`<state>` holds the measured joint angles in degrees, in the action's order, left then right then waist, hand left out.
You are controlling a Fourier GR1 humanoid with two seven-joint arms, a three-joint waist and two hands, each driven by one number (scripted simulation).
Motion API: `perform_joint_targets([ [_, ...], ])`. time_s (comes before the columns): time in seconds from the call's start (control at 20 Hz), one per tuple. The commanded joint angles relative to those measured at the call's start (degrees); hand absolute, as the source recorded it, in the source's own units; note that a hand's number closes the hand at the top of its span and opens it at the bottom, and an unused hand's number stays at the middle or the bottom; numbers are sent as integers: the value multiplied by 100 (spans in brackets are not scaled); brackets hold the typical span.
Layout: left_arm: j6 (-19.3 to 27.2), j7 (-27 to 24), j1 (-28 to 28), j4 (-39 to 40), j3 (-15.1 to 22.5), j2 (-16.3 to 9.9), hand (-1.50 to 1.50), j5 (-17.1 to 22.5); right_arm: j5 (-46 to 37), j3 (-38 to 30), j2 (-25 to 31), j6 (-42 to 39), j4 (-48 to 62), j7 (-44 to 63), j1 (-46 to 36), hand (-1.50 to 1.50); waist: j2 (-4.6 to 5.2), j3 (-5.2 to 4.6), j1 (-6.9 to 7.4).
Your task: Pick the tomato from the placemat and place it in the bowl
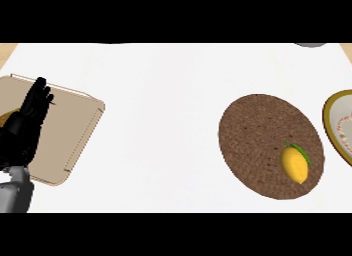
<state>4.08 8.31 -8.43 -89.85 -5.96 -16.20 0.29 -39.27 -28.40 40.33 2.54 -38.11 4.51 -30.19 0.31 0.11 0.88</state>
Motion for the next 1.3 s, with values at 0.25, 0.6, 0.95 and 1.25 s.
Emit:
perform_joint_targets([
  [0.25,1,-13,234,-78,-110,-40,0,3,2130,-1908,-115,68,8,-1438,-172,-150,-72,12,-183],
  [0.6,150,-94,121,66,0,183,0,-147,3204,-2829,323,-1103,299,-1954,893,-150,-41,-4,-192],
  [0.95,-59,94,-73,8,-188,9,0,20,3947,-3457,1226,-2475,471,-1887,2013,-150,-43,-9,-196],
  [1.25,-190,-249,61,290,-232,43,0,-41,4458,-3605,1252,-3358,879,-2472,2584,-150,-31,-8,-123],
])
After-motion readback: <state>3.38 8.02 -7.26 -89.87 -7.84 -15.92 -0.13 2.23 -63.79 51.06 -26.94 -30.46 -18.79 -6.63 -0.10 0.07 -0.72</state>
